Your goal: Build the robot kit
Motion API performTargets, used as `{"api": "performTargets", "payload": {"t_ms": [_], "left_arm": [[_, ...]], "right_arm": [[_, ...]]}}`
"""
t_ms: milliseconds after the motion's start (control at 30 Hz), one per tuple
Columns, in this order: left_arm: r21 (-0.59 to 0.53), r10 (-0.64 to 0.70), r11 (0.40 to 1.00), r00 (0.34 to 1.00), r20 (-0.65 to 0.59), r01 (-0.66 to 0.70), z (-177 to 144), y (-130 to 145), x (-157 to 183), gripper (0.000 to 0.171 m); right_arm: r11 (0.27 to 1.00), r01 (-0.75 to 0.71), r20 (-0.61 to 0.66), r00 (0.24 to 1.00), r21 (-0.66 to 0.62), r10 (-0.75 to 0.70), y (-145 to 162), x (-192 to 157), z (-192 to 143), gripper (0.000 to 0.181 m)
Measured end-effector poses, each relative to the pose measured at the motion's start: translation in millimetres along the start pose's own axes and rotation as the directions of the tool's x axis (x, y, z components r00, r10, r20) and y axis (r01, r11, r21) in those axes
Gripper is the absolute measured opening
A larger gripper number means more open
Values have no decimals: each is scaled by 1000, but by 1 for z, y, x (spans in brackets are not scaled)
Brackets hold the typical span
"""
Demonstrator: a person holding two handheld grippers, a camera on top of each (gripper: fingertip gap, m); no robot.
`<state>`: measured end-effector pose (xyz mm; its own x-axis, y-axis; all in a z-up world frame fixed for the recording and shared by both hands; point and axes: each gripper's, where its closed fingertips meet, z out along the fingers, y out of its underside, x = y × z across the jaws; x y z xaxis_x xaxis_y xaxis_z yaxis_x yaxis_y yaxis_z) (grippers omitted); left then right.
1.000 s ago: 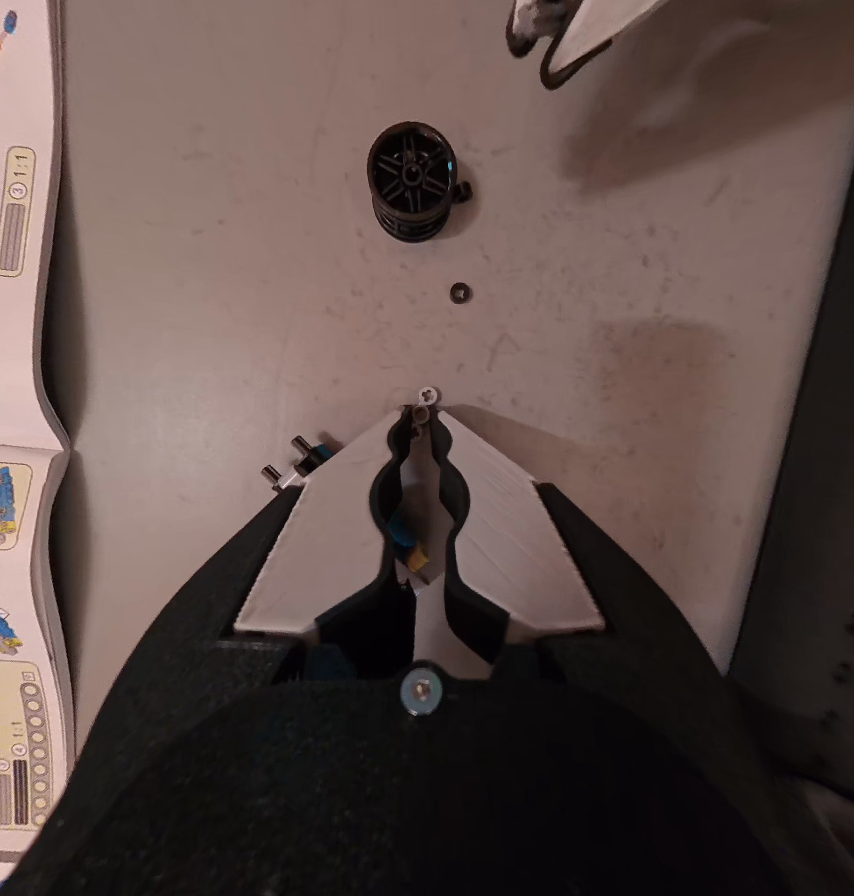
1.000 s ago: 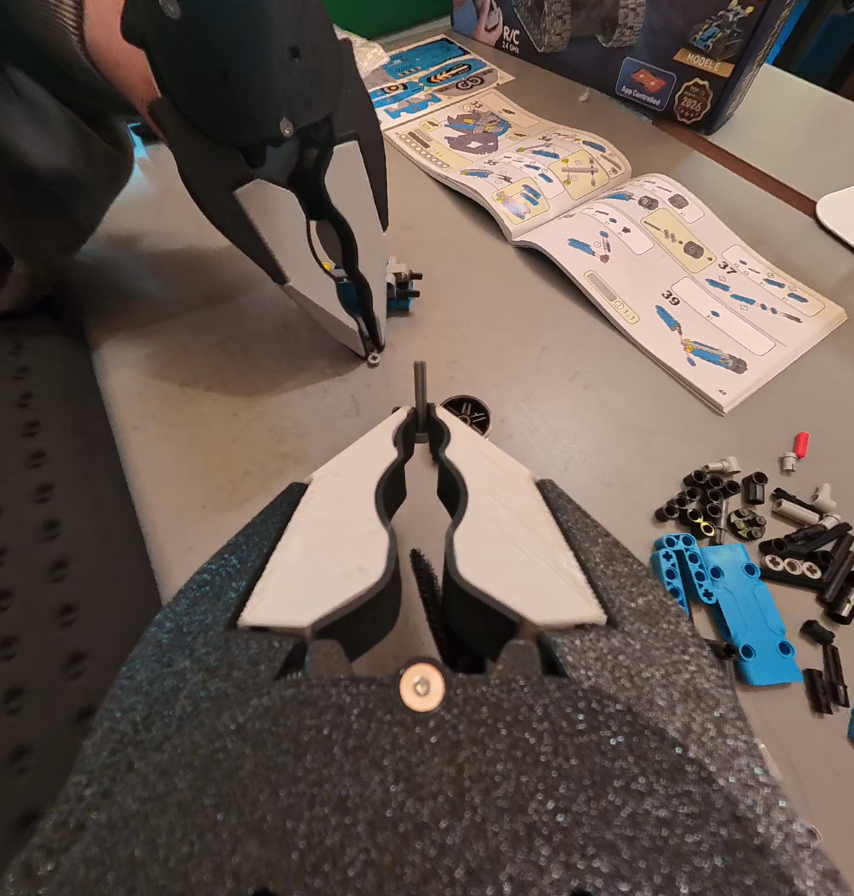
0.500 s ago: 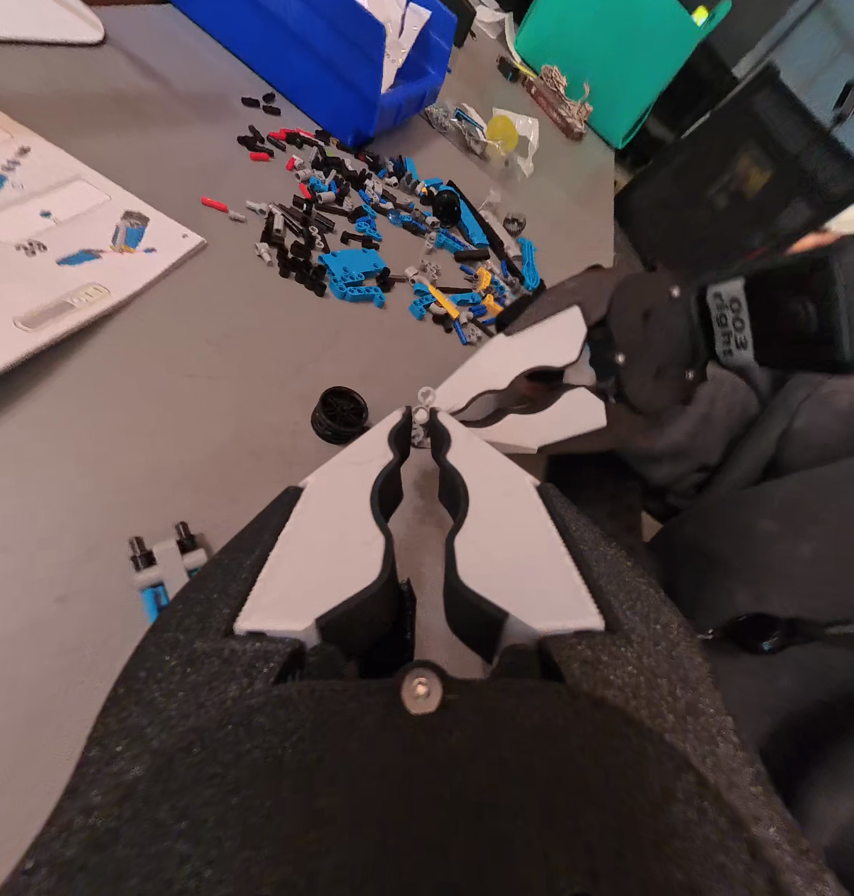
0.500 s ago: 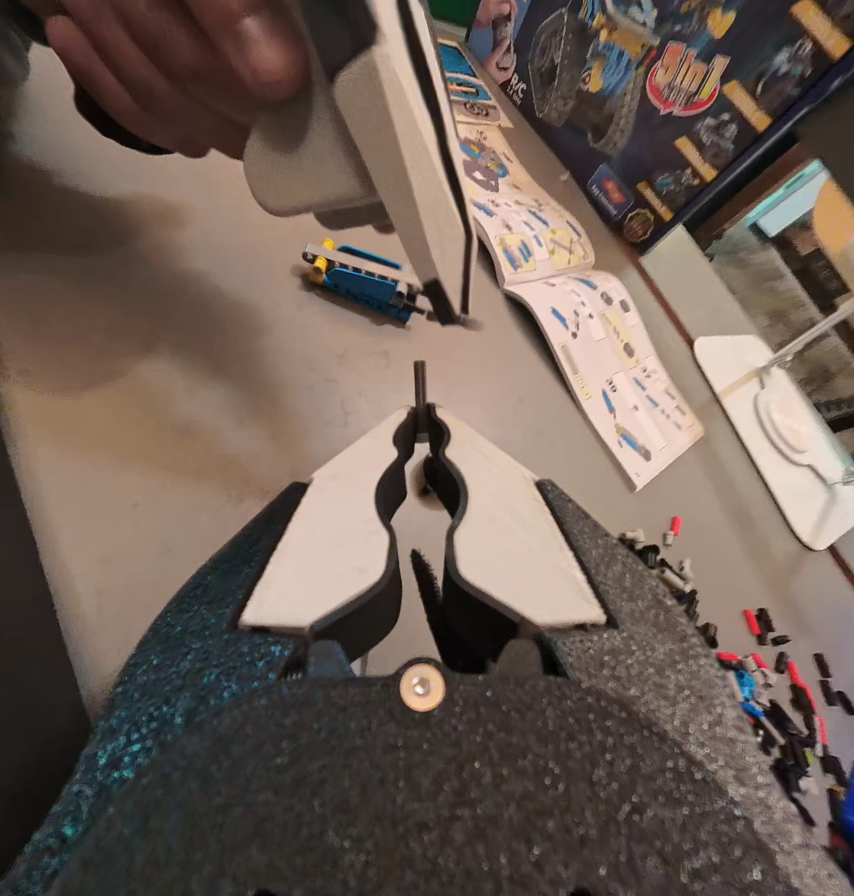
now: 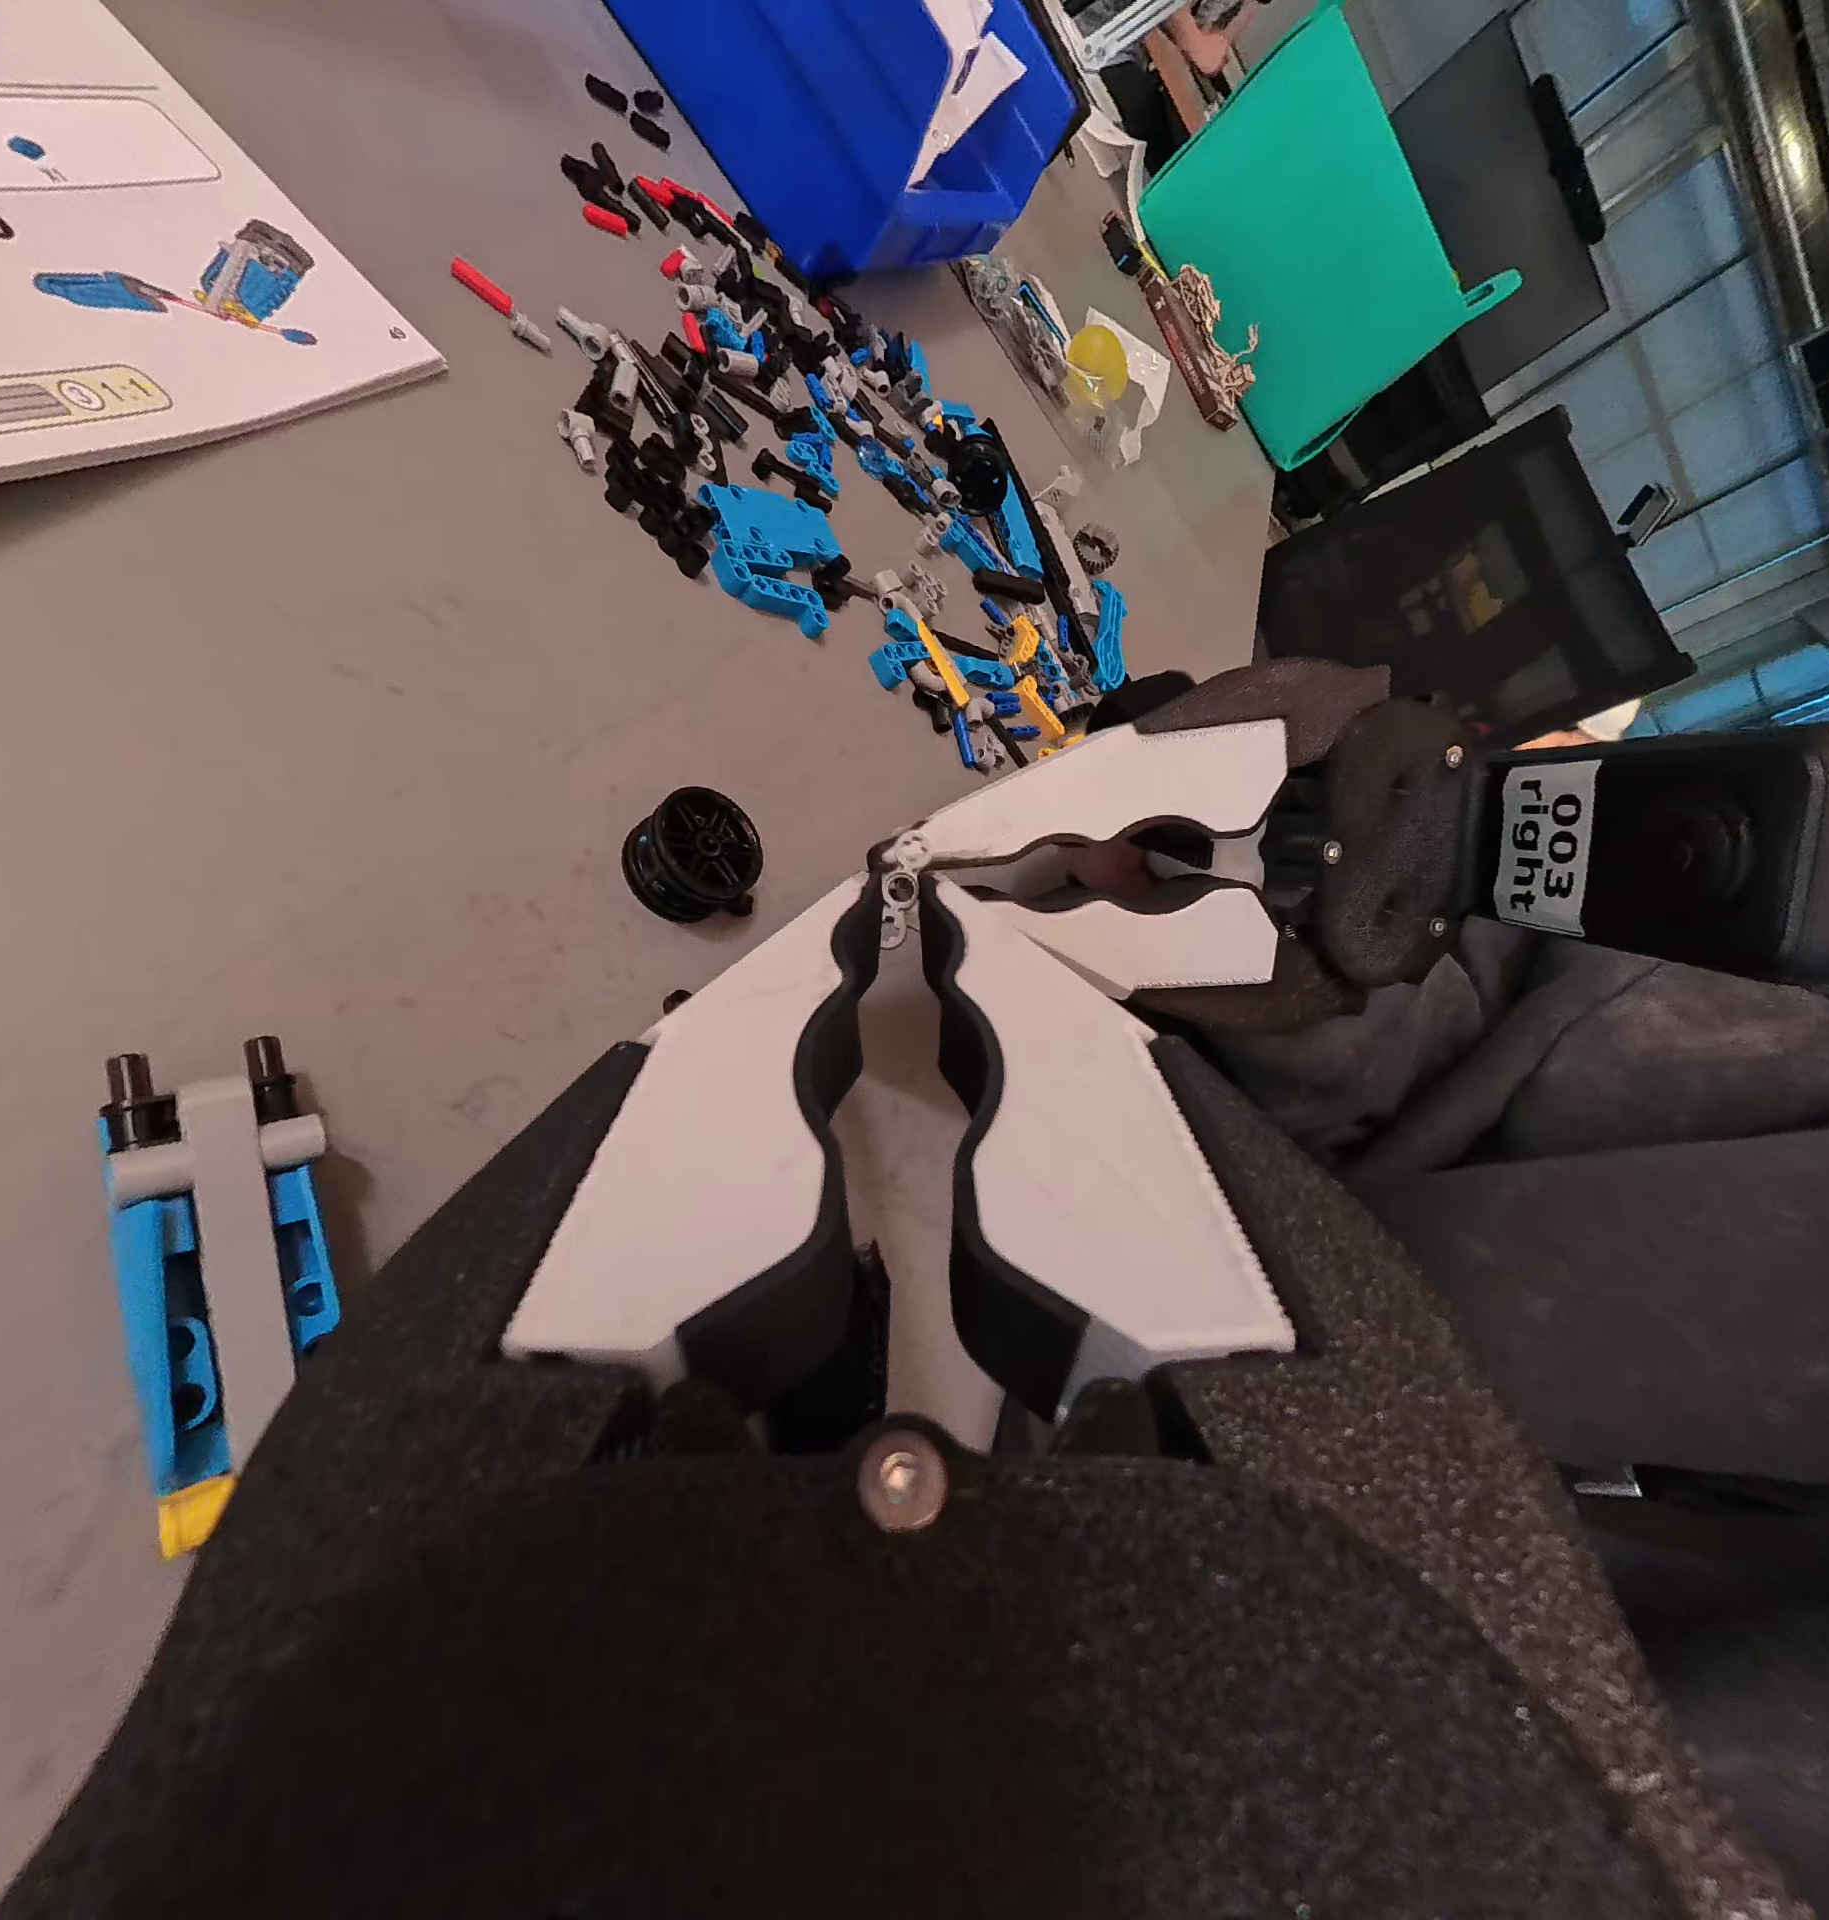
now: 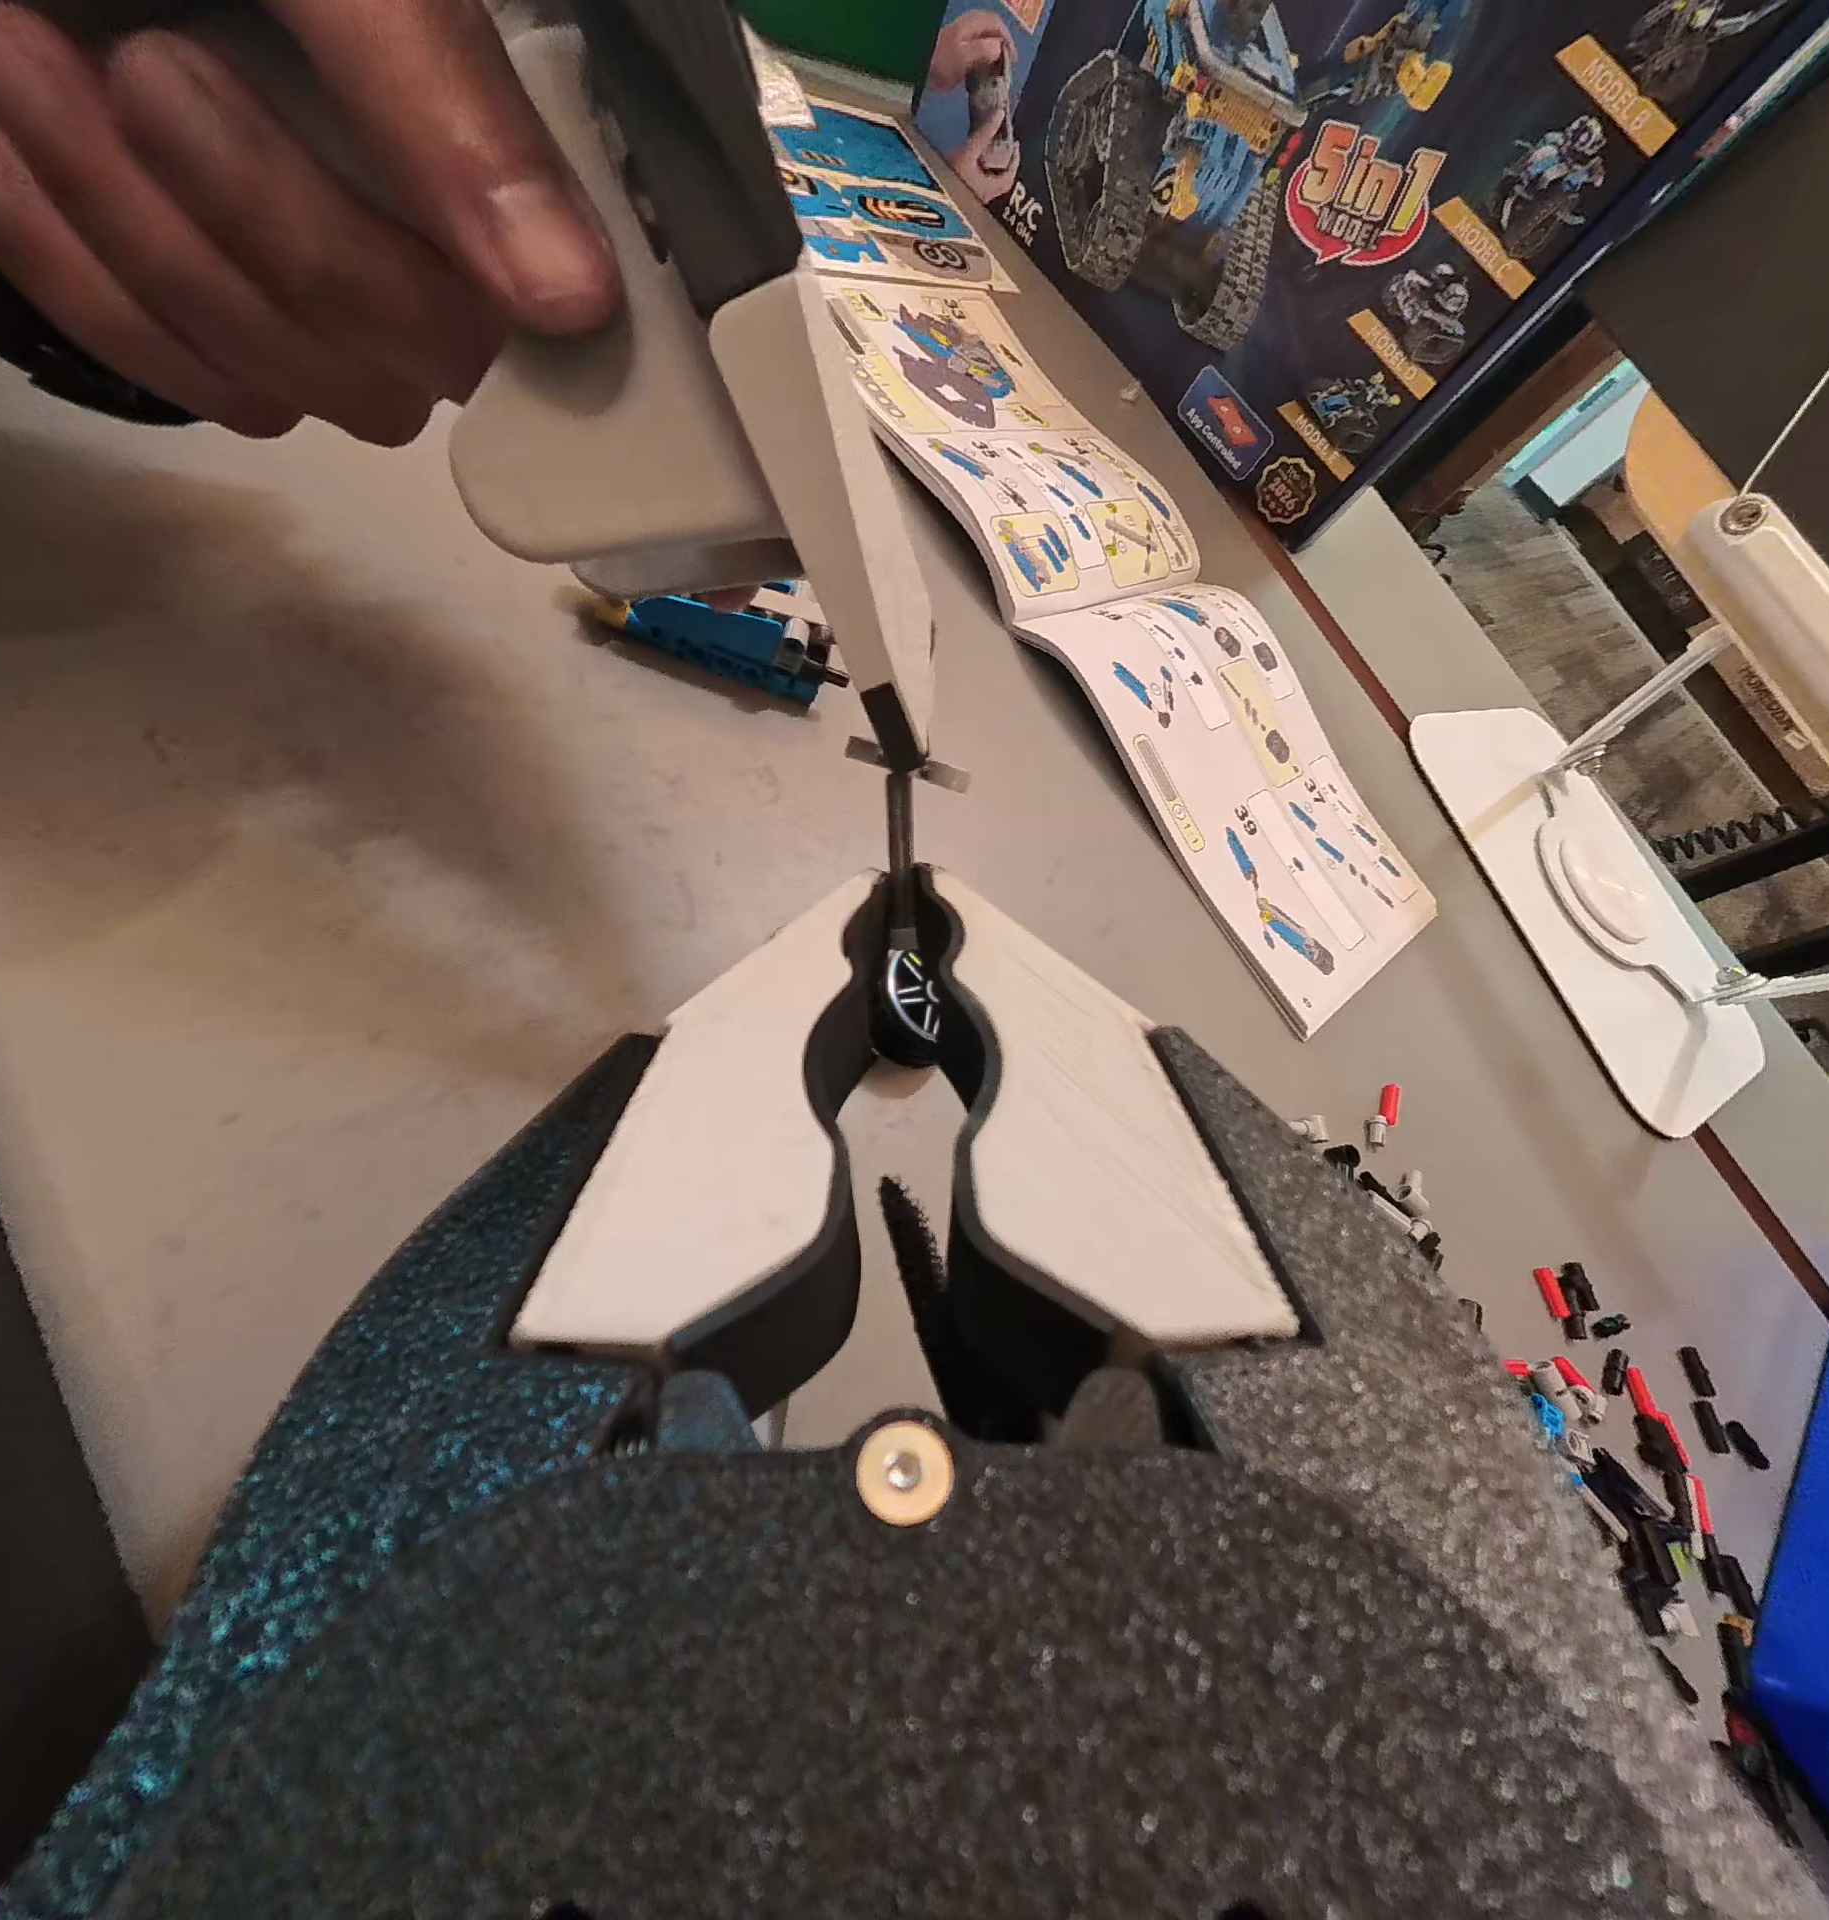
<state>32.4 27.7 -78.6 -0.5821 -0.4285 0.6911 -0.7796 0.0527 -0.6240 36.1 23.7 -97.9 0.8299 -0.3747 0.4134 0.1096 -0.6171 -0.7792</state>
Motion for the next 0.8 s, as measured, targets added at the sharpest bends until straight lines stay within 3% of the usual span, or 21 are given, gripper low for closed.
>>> {"api": "performTargets", "payload": {"t_ms": [300, 433, 567, 800], "left_arm": [[-8, -18, 1000, 1000, -16, 18, 11, 4, 4, 7], [27, 18, 999, 999, -40, -17, 7, -3, 11, 20], [36, 56, 998, 998, -33, -55, 5, -5, 12, 4], [85, 108, 991, 993, -42, -104, 5, -8, 14, 4]], "right_arm": [[1000, -26, 8, 1000, 13, 26, -1, 2, -1, 4], [996, -79, 26, 997, 35, 78, -3, 4, -4, 4], [991, -117, 35, 993, 68, 115, -8, 8, -7, 4], [989, -122, 21, 992, 87, 121, -10, 10, -8, 5]]}}
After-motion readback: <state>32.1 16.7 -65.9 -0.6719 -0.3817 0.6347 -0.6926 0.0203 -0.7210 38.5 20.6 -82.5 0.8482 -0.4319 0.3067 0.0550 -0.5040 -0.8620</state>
